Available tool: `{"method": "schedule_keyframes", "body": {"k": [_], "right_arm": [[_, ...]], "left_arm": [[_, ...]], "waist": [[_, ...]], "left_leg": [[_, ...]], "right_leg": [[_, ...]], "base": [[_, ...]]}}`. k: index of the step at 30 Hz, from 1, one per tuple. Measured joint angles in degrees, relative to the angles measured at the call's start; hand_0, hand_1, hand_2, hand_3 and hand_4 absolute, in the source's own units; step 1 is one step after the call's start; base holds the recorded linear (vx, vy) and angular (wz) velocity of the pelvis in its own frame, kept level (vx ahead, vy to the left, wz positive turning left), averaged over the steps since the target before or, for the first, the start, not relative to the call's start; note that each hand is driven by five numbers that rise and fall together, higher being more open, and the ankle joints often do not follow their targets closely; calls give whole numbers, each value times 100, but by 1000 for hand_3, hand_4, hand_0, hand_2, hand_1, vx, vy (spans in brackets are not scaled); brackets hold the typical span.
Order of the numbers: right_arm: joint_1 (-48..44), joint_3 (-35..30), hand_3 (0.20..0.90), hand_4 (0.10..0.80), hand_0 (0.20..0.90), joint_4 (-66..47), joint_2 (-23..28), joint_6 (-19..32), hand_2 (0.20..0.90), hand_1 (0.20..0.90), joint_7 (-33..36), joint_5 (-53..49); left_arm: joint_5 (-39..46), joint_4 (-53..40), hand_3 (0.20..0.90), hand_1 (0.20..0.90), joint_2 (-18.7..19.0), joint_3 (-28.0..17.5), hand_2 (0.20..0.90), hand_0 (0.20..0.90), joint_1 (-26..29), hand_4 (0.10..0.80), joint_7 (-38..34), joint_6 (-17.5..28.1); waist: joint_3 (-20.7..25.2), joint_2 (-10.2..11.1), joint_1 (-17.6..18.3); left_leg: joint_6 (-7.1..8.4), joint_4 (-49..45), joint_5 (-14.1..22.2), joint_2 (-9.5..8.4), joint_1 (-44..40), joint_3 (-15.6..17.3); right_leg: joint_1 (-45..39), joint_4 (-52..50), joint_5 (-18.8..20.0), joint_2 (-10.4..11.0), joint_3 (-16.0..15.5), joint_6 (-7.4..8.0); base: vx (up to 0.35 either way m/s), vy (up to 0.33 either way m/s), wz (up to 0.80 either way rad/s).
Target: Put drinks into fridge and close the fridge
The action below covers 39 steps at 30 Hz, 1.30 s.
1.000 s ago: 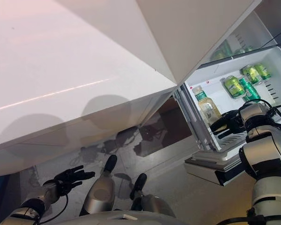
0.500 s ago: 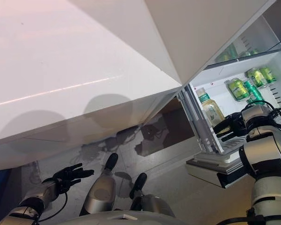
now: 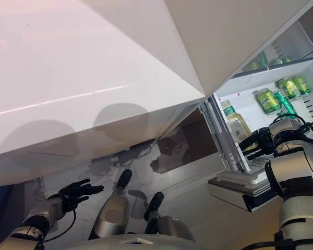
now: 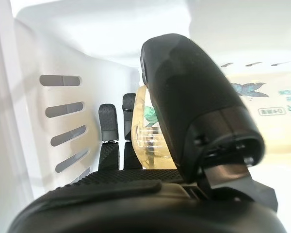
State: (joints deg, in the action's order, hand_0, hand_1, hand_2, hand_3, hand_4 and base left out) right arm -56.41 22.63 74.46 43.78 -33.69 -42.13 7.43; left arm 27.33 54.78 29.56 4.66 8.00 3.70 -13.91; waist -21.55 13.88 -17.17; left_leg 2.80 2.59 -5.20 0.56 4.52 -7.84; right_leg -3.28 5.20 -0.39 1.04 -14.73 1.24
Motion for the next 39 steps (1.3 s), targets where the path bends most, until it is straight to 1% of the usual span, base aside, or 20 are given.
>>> {"method": "schedule_keyframes", "body": {"k": [1, 2, 3, 4, 5, 7, 10, 16, 22, 24, 28, 32, 35, 38, 39], "right_arm": [[0, -39, 535, 435, 587, 0, 0, 0, 587, 587, 30, 0], [0, -47, 513, 413, 568, 1, 0, 2, 568, 568, 69, -7], [0, -104, 521, 421, 575, -1, 0, 5, 575, 575, 99, -9], [0, -161, 546, 446, 596, 9, -5, 5, 596, 596, 118, -8], [0, -161, 820, 720, 832, 15, -11, 5, 832, 832, 139, -8], [0, -168, 900, 800, 900, 63, -23, 9, 900, 900, 230, -60], [0, -222, 900, 800, 900, 75, -29, 32, 900, 900, 315, -101], [-12, -265, 900, 800, 900, 80, -29, 45, 900, 900, 456, -411], [-21, -266, 900, 800, 900, 83, -29, 22, 900, 900, 769, -641], [-21, -272, 900, 800, 900, 83, -29, 20, 900, 900, 952, -754], [-27, -278, 900, 800, 900, 73, -29, 18, 900, 900, 1581, -1088], [-44, -384, 900, 800, 900, -20, -27, 26, 900, 900, 1947, -1369], [-44, -415, 900, 800, 900, -167, -27, 202, 900, 900, 2238, -1711], [-43, -415, 900, 800, 900, -590, -9, 534, 900, 900, 2645, -1974], [-39, -425, 900, 800, 900, -936, 18, 732, 900, 900, 2905, -2116]], "left_arm": [[0, -3, 900, 900, 5, 0, 900, 900, 18, 800, -6, -4], [0, -2, 900, 900, 10, 0, 900, 900, 30, 800, -17, -10], [0, -2, 900, 900, 10, 0, 900, 900, 48, 800, -39, -41], [0, -2, 900, 900, 10, 1, 900, 900, 61, 800, -62, -93], [0, -2, 900, 900, 11, 1, 900, 900, 62, 800, -72, -104], [0, -2, 900, 900, 11, 1, 900, 900, 70, 800, -96, -112], [1, -2, 900, 900, 15, 1, 900, 900, 107, 800, -116, -163], [9, -2, 900, 900, 43, 4, 900, 900, 283, 800, -108, -217], [21, -2, 900, 900, 44, 6, 900, 900, 379, 800, -102, -233], [22, -2, 900, 900, 44, 6, 900, 900, 384, 800, -98, -252], [25, -2, 900, 900, 45, 6, 900, 900, 389, 800, -62, -336], [24, 10, 900, 900, 50, 3, 900, 900, 366, 800, -2, -341], [25, 26, 900, 900, 51, 3, 900, 900, 367, 800, 74, -339], [25, 30, 900, 900, 51, -1, 900, 900, 362, 800, 114, -334], [27, 42, 900, 900, 51, -6, 900, 900, 359, 800, 133, -333]], "waist": [[-23, 0, -1], [-42, -1, 0], [-56, -2, 1], [-58, -4, 1], [-58, -4, 1], [-61, -9, -3], [-63, -12, -3], [-114, -83, 9], [-128, -103, 40], [-141, -122, 48], [-185, -185, 56], [-208, -219, 121], [-209, -221, 188], [-209, -228, 282], [-208, -234, 362]], "left_leg": [[2, -18, 2, -2, 10, -3], [3, -29, 2, -3, 15, -4], [3, -35, 2, -4, 18, -4], [3, -41, 1, -8, 19, -4], [3, -43, 1, -10, 19, -3], [3, -50, 1, -18, 25, -7], [2, -54, 1, -29, 26, -8], [1, -96, 0, -44, 53, -17], [2, -154, 0, -53, 111, -42], [2, -169, 0, -58, 119, -41], [1, -187, 1, -58, 121, -31], [1, -192, 0, -58, 118, -19], [0, -193, 0, -57, 102, 19], [-3, -192, -1, -53, 73, 85], [-10, -192, -6, -53, 65, 99]], "right_leg": [[-1, 0, 0, 0, 0, 0], [-1, 0, 0, 0, -1, 0], [-1, 0, 0, 1, 0, 0], [-2, 0, 0, 4, 0, 0], [-3, 0, 0, 5, 1, 0], [-3, 0, 0, 11, 0, 0], [-4, 0, 0, 21, -1, 0], [-5, -1, 0, 29, -5, -1], [8, 0, 0, 30, 3, -1], [11, 0, 5, 32, 9, -7], [11, 0, 13, 33, 22, -19], [11, 0, 19, 33, 31, -26], [11, -1, 35, 38, 69, -27], [10, -1, 58, 42, 141, -23], [11, 0, 69, 45, 157, -23]], "base": [[0, 0, 0], [0, 0, 0], [0, 0, 0], [0, 0, 0], [0, 0, 0], [0, 0, 0], [0, 0, 0], [-5, 1, 0], [-3, 6, 2], [-3, 17, 0], [0, 0, 0], [8, 42, -2], [9, 60, -7], [5, 86, -11], [-2, 118, -7]]}}
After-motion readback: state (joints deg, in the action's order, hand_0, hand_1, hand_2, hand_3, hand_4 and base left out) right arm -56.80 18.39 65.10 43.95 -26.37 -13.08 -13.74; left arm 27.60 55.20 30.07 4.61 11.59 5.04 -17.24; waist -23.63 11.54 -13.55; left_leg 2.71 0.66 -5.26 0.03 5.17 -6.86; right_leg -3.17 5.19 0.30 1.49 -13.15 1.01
